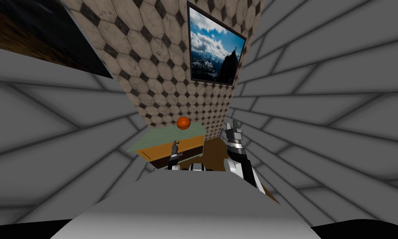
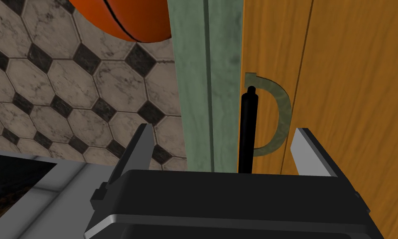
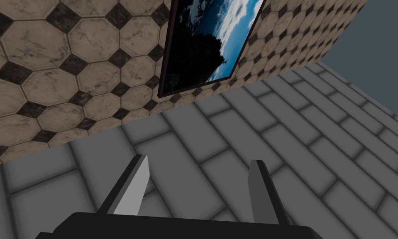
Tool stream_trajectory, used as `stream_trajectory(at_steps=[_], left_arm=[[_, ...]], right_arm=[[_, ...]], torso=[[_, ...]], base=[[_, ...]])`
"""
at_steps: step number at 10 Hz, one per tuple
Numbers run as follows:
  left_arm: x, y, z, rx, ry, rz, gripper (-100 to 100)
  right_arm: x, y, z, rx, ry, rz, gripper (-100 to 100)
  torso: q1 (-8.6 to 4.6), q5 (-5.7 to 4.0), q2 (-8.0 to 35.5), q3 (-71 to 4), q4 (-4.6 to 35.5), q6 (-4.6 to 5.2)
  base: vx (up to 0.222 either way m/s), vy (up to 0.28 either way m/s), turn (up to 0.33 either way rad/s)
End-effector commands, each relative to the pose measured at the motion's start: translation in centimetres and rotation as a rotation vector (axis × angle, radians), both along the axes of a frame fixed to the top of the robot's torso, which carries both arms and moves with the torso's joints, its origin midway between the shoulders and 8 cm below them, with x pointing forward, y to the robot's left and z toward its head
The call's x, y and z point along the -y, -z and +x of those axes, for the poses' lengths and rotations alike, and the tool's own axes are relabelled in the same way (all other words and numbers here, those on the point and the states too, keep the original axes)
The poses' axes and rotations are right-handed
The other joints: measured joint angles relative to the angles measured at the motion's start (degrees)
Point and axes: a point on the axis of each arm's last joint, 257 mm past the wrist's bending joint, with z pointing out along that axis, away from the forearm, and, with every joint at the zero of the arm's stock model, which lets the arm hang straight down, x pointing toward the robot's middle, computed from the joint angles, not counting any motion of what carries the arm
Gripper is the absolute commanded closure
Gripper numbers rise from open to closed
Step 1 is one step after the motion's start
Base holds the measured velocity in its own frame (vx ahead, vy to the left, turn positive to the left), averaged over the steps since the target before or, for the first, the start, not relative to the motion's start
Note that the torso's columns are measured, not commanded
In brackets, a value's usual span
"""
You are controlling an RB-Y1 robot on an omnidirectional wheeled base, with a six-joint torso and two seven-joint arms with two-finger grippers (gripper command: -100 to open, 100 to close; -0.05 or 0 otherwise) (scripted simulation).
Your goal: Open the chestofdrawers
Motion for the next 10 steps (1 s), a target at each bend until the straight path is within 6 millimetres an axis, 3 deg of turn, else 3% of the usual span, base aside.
stream_trajectory(at_steps=[1,3,4,10], left_arm=[[-0.5,0.0,-0.9,0.004,0.009,0.003,100],[-1.4,0.3,-3.0,0.009,0.035,0.008,100],[-1.4,0.3,-3.0,0.009,0.035,0.008,100],[-2.6,0.8,-8.4,0.011,0.122,0.005,100]], right_arm=[[0.0,0.0,0.0,0.0,0.0,0.0,0],[0.0,0.0,0.0,0.0,0.0,0.0,0],[0.0,0.0,0.0,0.0,0.0,0.0,0],[0.0,0.0,0.0,0.0,0.0,0.0,0]], torso=[[-0.18,-0.06,-0.2,-0.1,-0.1,0.01],[-0.5,-0.4,-0.1,-0.2,0.2,-0.13],[-0.29,-0.32,0.1,0.0,0.3,-0.08],[-0.2,-0.12,0.3,0.1,0.2,0.1]], base=[[0.055,-0.039,0.144],[0.126,-0.106,0.173],[0.123,-0.066,0.074],[0.102,-0.072,0.121]])
